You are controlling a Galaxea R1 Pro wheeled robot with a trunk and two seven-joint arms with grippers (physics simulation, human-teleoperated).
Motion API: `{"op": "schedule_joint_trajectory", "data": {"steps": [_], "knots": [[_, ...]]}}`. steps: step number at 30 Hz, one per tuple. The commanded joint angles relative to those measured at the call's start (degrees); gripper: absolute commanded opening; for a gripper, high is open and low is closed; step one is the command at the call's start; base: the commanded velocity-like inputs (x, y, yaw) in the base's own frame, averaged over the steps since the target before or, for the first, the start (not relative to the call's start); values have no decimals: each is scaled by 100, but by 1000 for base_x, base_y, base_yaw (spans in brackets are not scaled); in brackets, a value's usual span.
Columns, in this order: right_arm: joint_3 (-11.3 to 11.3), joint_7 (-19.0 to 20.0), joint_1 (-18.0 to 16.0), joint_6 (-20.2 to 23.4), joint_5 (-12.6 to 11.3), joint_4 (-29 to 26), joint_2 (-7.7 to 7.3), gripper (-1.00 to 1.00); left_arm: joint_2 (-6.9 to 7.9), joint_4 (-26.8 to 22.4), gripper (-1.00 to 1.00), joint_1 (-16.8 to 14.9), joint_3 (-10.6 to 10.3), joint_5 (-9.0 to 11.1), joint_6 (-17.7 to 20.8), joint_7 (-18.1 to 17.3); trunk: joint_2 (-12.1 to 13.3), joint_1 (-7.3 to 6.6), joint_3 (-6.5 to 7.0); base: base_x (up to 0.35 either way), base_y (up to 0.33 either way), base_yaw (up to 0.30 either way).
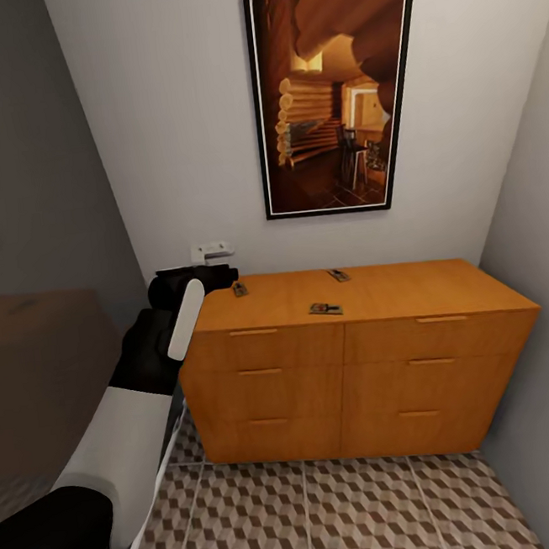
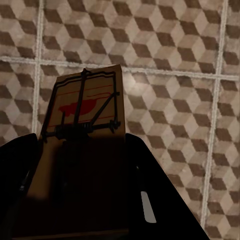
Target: Take the four mousetraps from the cabinet in the bathroom and place them on the bathroom floor. Make sure all four end up on the same floor surface, and ensure that at least two of them are either under or directly next to the same bathroom sink.
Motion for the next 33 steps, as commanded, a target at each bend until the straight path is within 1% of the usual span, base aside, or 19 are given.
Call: {"op": "schedule_joint_trajectory", "data": {"steps": [1, 18, 33], "knots": [[32, -13, -4, -18, -14, 7, 1, -100, -1, 3, 100, -4, -5, 59, 12, 56, -3, 1, -13, 174, 0, 0], [32, -13, -4, -18, -14, 9, 1, -100, 1, 23, 100, -3, -4, 54, 5, 56, -3, 1, -165, 164, 0, 0], [32, -13, -4, -18, -14, 8, 1, -100, 1, 79, 100, -2, -4, 62, 0, 56, -3, 1, -302, 123, 0, 0]]}}
